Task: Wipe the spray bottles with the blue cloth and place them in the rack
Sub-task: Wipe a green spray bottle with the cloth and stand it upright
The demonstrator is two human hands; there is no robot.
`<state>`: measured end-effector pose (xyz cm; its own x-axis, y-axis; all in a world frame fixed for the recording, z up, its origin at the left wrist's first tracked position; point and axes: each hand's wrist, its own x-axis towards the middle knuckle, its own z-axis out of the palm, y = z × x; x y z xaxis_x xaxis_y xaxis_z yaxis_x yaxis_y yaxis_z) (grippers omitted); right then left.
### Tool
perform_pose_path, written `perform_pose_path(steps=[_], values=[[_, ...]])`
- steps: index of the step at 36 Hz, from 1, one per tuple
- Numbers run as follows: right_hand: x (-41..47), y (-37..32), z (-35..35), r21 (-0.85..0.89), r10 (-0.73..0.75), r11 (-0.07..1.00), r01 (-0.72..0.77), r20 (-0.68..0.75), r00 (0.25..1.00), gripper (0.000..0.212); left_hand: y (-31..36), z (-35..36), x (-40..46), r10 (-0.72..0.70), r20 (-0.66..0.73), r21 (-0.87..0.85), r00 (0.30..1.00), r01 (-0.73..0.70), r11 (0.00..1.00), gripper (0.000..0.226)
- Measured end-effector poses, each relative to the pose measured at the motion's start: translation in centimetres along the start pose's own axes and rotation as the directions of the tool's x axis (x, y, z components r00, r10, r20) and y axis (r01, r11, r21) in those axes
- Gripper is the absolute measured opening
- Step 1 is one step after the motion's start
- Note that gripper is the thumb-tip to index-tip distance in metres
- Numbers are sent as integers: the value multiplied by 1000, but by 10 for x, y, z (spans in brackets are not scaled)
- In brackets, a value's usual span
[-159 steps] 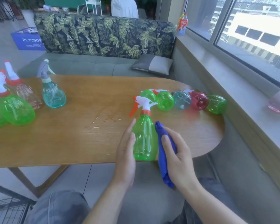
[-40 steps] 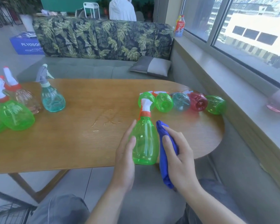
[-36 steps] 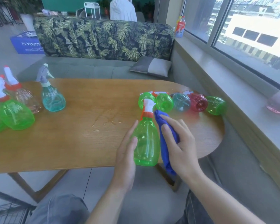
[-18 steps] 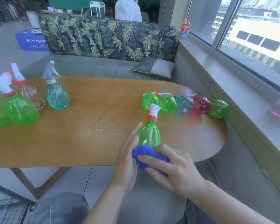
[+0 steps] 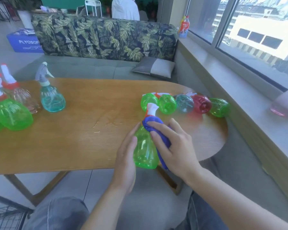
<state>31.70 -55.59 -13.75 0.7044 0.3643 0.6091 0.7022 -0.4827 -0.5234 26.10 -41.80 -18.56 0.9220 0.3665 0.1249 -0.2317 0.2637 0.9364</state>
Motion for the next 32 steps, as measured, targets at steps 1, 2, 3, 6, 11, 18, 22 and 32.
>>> perform_pose_path(steps=[1, 2, 3, 6, 11, 18, 22, 32], values=[[-6, -1, 1, -15, -39, 999, 39, 16, 999, 31, -1, -1, 0, -17, -14, -8, 1000, 17, 1000, 46], [-12, -2, 3, -29, -90, 995, 91, 36, 995, 30, -3, -2, 0, -35, -30, -19, 999, 35, 999, 43], [-18, -2, 4, -46, -146, 988, 148, 54, 988, 29, -4, -3, -1, -59, -46, -22, 997, 58, 998, 42], [-35, 1, 7, -72, -271, 957, 280, 112, 956, 27, -1, -5, -3, -98, -43, -22, 994, 97, 995, 44], [-54, 5, 3, -100, -398, 897, 431, 244, 884, 25, 8, -6, -5, -78, 31, -59, 997, 79, 995, 40], [-31, 6, -17, -33, -273, 961, 276, 69, 960, 29, 4, 1, -6, -61, -18, -24, 998, 61, 998, 45], [-1, 5, -14, -10, -14, 1000, 14, -29, 999, 31, 0, 2, -5, -45, 18, -14, 999, 45, 999, 47], [-30, 4, 8, -105, -270, 956, 275, 53, 961, 28, 1, -4, -2, -128, -45, -66, 991, 125, 990, 45]])
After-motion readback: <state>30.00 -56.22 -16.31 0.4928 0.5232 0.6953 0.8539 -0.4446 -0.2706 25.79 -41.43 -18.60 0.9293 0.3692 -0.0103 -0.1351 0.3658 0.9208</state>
